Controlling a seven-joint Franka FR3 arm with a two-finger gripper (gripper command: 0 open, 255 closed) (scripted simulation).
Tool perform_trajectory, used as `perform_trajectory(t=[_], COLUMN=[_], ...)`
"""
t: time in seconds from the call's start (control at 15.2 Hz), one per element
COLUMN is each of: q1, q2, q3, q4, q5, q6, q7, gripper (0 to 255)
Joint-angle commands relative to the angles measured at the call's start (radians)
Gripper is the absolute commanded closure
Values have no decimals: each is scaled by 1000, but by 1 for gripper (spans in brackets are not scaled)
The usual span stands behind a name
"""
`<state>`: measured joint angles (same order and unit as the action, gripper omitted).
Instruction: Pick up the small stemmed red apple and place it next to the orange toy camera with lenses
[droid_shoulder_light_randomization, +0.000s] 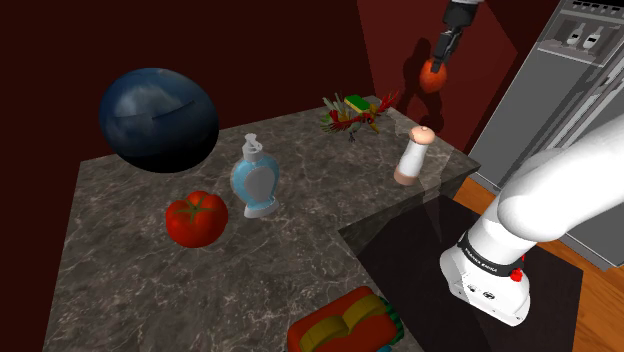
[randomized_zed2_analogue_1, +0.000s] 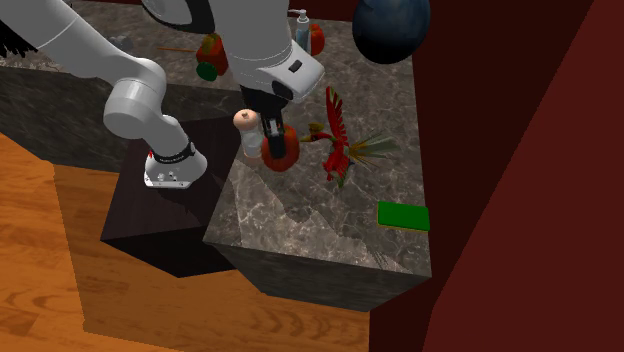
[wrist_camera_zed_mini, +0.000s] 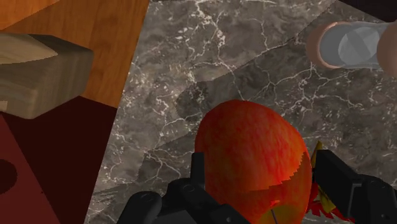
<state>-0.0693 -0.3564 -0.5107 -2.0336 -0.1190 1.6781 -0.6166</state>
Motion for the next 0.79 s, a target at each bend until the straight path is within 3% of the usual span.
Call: perform_trajectory(t=[0.0,0.33,0.73], q1=[1,9,26], q2=[2,-143,-282], q3=[2,109,238], q4=[23,-111,-236], q5=[2,-11,20], q6=[-22,-33,-54], q7=[0,132,278], gripper=[255,255,255])
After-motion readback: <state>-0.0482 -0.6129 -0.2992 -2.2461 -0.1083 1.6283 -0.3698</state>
